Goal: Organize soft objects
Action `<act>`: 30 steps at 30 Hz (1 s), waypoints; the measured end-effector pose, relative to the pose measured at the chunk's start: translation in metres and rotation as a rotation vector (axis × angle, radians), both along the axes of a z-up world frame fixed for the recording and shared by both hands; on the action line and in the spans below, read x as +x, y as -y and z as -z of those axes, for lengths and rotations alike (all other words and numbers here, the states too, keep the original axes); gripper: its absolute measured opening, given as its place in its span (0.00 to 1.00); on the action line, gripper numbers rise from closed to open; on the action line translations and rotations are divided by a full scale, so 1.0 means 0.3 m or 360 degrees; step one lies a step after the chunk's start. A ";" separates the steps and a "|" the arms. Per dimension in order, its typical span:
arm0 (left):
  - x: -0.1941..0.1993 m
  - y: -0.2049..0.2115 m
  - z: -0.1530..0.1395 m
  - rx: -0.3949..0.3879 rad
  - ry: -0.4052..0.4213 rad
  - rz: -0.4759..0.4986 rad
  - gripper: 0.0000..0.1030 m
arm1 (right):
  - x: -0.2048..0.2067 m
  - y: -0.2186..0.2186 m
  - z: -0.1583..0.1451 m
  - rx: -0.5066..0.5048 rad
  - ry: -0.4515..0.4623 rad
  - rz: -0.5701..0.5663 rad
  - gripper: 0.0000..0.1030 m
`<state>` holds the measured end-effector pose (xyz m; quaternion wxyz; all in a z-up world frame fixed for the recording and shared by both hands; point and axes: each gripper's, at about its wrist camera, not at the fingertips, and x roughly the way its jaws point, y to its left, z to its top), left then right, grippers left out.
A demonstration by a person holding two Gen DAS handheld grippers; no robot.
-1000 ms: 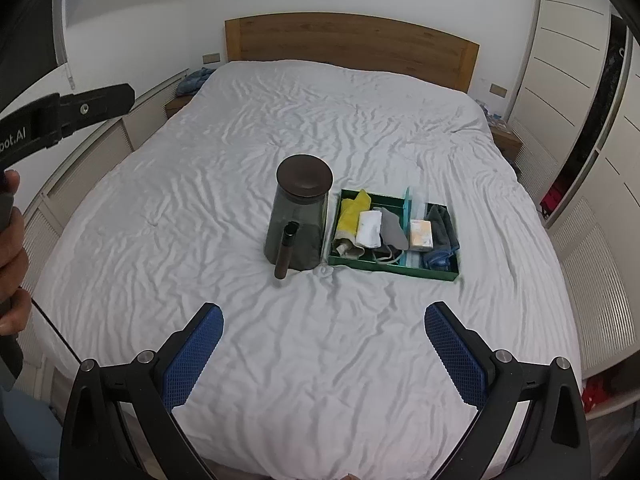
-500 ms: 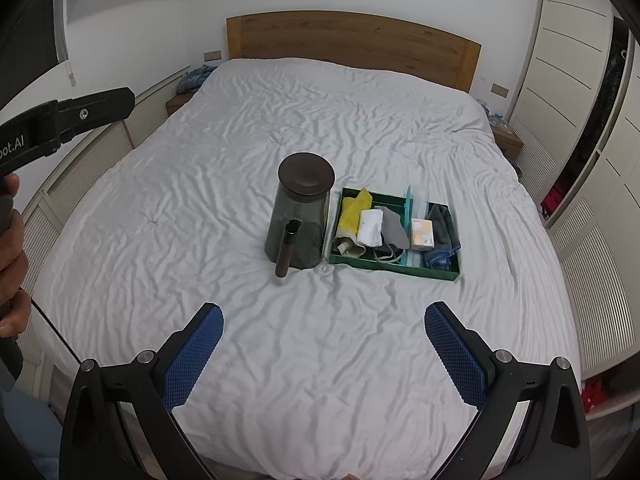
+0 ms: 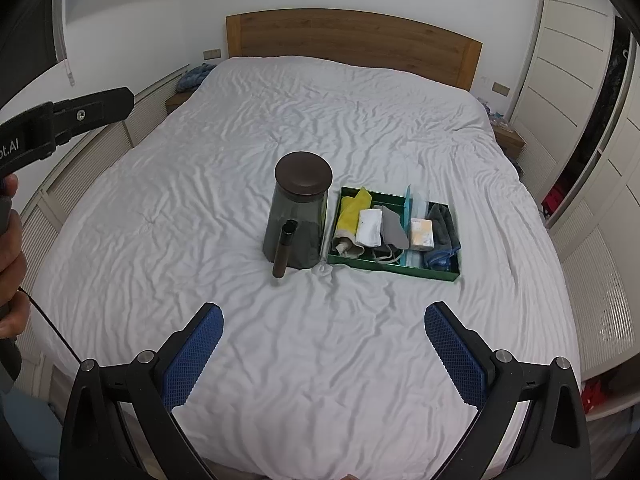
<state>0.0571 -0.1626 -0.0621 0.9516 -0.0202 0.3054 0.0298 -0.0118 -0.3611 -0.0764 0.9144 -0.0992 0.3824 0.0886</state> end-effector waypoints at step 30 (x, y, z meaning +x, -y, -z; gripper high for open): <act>0.148 0.013 0.054 0.0019 -0.0282 -0.0087 0.99 | 0.003 0.024 0.015 0.0012 -0.0016 0.0037 1.00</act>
